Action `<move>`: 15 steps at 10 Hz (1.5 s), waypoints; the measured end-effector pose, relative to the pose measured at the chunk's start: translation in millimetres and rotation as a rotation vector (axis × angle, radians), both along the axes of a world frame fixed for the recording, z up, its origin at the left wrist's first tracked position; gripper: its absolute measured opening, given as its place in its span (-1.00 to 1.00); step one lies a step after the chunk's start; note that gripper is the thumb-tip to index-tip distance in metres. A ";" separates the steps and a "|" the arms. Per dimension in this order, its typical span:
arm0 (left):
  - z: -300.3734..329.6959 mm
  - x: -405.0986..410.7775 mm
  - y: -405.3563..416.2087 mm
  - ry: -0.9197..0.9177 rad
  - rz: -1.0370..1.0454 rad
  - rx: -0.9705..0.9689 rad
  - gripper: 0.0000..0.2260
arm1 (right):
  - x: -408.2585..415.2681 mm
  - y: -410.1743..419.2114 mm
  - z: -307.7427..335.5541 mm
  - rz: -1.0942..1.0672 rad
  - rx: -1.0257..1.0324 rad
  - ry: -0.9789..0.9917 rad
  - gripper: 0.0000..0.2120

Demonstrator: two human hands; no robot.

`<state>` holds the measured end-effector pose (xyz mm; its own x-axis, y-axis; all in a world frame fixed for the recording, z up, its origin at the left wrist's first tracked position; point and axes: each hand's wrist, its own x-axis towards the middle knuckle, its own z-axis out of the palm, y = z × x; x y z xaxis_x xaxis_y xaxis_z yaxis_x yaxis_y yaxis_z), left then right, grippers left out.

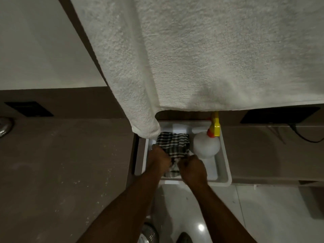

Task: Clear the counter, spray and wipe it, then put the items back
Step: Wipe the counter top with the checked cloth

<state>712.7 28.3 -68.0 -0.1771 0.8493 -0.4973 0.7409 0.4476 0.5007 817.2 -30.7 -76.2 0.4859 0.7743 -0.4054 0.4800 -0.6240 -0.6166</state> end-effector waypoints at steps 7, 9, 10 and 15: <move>94.8 -290.1 -47.0 -1.025 0.272 -0.042 -0.74 | -231.6 -16.9 94.1 -0.160 0.410 0.601 -0.96; 71.8 -457.2 -51.3 -0.411 -0.019 0.129 -0.80 | -391.9 -26.8 85.4 0.036 0.223 0.167 -0.56; 51.1 -529.0 -52.4 0.179 -0.269 0.202 -0.74 | -440.4 -34.3 71.3 0.302 0.212 -0.331 -0.31; -22.4 -654.9 -34.1 0.502 -0.380 0.385 -0.39 | -422.9 119.9 4.0 0.184 -0.169 -0.612 -0.37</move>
<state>57.9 -5.8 -90.5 0.0363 0.9955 -0.0879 0.9912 -0.0246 0.1303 394.3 89.2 -72.2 0.5333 0.8166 -0.2208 0.8206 -0.5628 -0.0992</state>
